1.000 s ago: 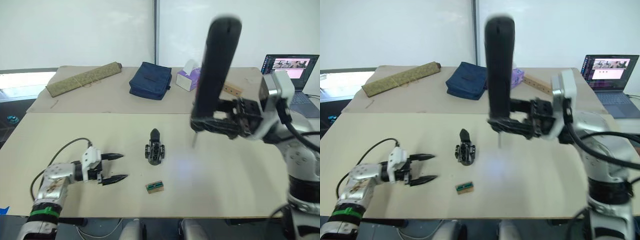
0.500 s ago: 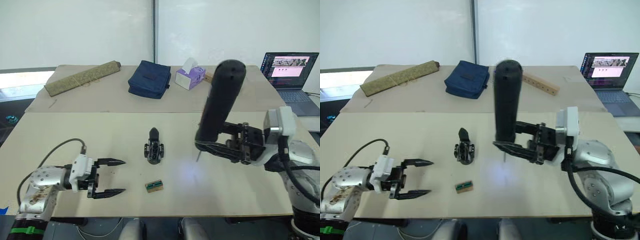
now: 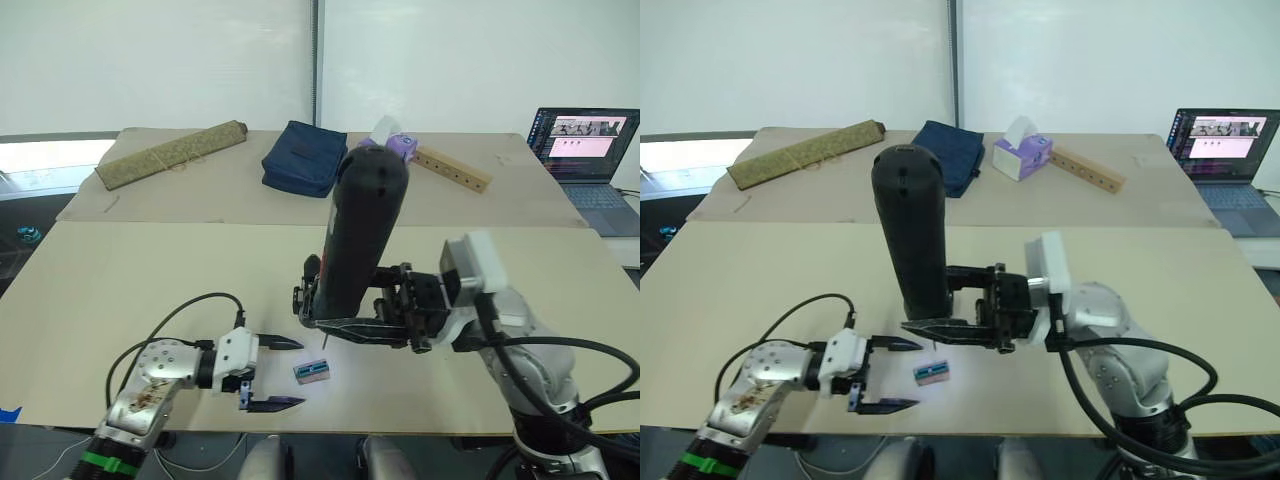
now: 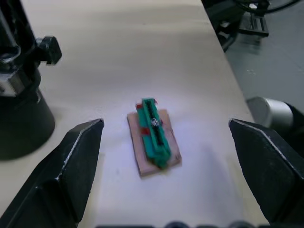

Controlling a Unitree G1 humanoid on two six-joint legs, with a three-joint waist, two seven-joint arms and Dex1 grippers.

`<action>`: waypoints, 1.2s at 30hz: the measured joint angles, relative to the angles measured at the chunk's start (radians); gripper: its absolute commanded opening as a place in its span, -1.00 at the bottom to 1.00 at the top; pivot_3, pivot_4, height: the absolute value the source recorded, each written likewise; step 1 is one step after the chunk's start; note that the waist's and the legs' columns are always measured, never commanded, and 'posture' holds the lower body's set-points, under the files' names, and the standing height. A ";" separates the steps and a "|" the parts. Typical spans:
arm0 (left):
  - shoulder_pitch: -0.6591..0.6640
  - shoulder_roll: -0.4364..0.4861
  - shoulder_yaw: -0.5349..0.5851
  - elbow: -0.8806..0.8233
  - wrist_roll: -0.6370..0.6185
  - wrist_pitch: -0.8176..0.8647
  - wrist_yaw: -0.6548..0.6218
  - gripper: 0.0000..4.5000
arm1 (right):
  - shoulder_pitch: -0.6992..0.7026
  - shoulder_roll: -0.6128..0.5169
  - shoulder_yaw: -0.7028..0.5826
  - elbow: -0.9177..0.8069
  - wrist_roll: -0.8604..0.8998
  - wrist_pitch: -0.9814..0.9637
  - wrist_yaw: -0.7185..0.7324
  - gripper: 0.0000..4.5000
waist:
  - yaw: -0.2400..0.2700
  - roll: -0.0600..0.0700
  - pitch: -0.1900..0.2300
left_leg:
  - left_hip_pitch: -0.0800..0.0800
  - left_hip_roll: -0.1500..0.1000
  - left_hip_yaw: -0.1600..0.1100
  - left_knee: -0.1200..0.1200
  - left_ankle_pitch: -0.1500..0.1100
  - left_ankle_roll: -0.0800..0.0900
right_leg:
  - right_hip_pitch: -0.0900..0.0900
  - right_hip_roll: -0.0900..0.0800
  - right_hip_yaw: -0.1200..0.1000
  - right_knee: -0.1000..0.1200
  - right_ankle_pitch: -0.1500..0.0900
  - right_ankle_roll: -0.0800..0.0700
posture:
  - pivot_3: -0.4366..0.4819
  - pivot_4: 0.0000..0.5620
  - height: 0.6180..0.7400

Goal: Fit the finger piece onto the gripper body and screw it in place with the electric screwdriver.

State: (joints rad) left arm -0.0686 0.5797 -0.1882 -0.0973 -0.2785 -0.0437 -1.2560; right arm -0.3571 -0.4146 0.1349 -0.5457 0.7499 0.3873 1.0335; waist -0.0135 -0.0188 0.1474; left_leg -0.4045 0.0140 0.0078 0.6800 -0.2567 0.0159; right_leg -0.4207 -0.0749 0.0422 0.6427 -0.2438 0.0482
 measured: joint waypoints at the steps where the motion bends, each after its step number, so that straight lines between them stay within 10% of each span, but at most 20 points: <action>1: 0.000 -0.005 -0.014 0.000 0.005 0.001 0.010 0.98 | 0.006 0.002 0.012 0.009 -0.014 -0.013 0.010 -0.14 | -0.002 0.000 0.000 | 0.000 0.000 0.000 0.000 0.000 0.000 | 0.000 0.000 0.000 0.000 0.000 0.000 | -0.05 -0.47 1.00; 36: -0.032 -0.038 -0.060 0.117 0.038 -0.084 0.044 0.98 | -0.020 0.106 0.136 0.236 -0.181 -0.146 0.145 -0.14 | -0.004 0.000 0.000 | 0.005 0.000 0.000 0.000 0.000 0.000 | 0.002 0.002 0.000 0.004 0.000 -0.001 | -0.05 -0.47 1.00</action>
State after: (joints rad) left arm -0.1007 0.5421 -0.2480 0.0201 -0.2409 -0.1281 -1.2118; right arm -0.3773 -0.3091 0.2710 -0.3102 0.5694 0.2412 1.1784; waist -0.0180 -0.0184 0.1471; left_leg -0.3990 0.0143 0.0077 0.6797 -0.2567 0.0158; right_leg -0.4182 -0.0730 0.0424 0.6466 -0.2440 0.0476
